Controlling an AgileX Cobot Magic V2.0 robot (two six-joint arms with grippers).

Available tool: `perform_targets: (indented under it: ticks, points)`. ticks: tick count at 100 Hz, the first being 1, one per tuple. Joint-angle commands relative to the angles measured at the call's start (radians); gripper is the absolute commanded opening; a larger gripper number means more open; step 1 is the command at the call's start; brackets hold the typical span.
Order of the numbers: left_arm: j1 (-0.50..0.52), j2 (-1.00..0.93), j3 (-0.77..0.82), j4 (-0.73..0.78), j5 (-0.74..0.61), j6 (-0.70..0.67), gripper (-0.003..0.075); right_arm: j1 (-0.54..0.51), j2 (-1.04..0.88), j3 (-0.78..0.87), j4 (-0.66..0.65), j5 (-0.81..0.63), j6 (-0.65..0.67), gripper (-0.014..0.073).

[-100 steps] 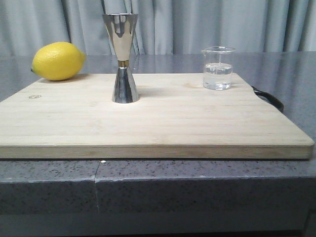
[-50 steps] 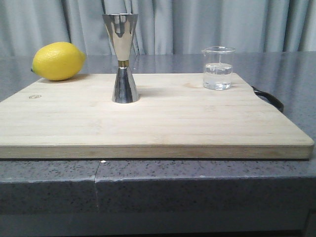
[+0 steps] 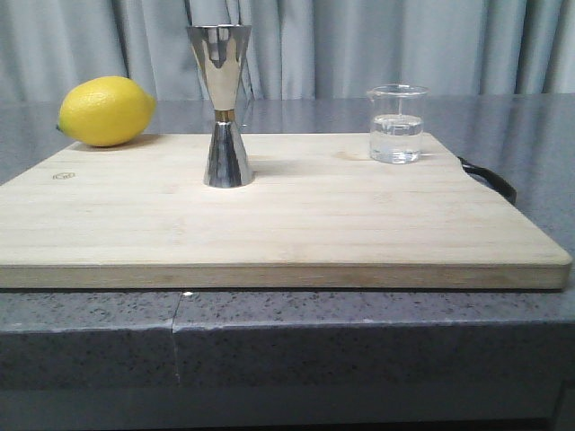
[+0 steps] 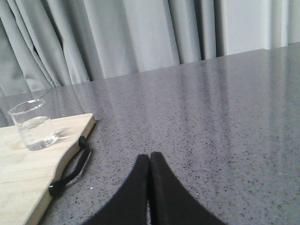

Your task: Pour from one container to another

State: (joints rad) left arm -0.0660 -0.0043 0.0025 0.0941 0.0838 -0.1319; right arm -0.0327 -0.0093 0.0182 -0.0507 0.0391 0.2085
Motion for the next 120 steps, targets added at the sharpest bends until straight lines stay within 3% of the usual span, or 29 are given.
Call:
perform_targets:
  ticks: [1, 55, 72, 92, 104, 120]
  points:
    - [0.003, -0.025, 0.037, 0.003, -0.072, -0.002, -0.0019, -0.005, -0.018, 0.023, -0.010, -0.095, -0.003, -0.0075]
    - [0.003, -0.025, 0.037, -0.021, -0.112, -0.006, -0.0019, -0.005, -0.018, 0.023, -0.010, -0.149, -0.003, -0.0075]
    - [0.003, -0.025, 0.037, -0.220, -0.188, -0.006, -0.0019, -0.005, -0.018, 0.023, 0.008, -0.191, -0.003, -0.0075]
    - [0.003, -0.025, 0.027, -0.499, -0.291, -0.013, -0.0019, -0.005, -0.018, -0.002, 0.172, -0.233, -0.003, -0.0075]
    - [0.003, -0.025, -0.021, -0.499, -0.221, -0.013, -0.0020, -0.005, -0.011, -0.083, 0.237, -0.129, -0.003, -0.0075]
    - [0.003, 0.024, -0.145, -0.497, -0.046, -0.011, -0.0020, -0.005, 0.080, -0.279, 0.238, 0.172, -0.003, -0.0075]
